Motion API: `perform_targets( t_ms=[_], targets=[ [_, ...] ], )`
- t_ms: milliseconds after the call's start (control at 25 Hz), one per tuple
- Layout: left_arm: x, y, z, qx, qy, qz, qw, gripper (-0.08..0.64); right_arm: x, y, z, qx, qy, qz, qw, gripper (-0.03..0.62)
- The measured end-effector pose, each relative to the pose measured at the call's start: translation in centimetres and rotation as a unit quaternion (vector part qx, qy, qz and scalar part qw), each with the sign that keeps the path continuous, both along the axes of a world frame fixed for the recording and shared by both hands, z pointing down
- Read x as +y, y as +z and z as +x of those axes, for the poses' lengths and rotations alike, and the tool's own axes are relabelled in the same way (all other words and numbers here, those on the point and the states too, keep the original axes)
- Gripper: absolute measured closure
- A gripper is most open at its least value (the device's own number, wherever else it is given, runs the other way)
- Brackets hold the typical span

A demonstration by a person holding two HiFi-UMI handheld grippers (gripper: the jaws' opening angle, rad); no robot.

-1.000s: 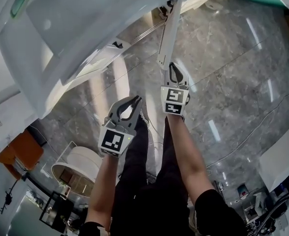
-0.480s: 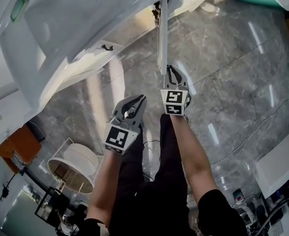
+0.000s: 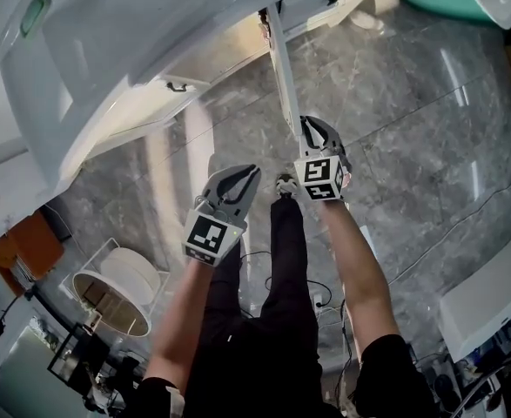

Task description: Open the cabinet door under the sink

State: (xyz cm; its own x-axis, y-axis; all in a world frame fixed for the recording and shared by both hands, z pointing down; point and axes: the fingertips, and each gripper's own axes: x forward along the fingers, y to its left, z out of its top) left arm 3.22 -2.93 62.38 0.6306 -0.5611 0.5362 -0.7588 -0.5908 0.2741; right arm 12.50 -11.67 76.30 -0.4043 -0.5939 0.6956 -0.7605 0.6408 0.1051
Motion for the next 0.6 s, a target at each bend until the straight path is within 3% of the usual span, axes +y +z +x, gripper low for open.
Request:
perform_targets(
  t_ms=[400,520,560,600],
  targets=[
    [-2.1,-1.9,3.0,0.002,0.002,0.014,0.9999,0.528,0.2,-0.6,2.6,0.024,-0.053,-0.002,0.998,0.459],
    [-2.3,-2.7,3.3,0.002,0.001,0.017,0.9999,0.528,0.2,-1.1,4.2,0.042,-0.062,-0.006,0.997,0.492],
    [-2.3,-3.0,3.4,0.002,0.000,0.018,0.9998,0.528,0.1,-1.3,4.8,0.044,-0.059,-0.009,0.997,0.487],
    [-2.3,-3.3,3.4,0.001,0.000,0.018,0.9998,0.528,0.1,-1.5,5.5,0.046,-0.055,-0.013,0.997,0.441]
  ],
)
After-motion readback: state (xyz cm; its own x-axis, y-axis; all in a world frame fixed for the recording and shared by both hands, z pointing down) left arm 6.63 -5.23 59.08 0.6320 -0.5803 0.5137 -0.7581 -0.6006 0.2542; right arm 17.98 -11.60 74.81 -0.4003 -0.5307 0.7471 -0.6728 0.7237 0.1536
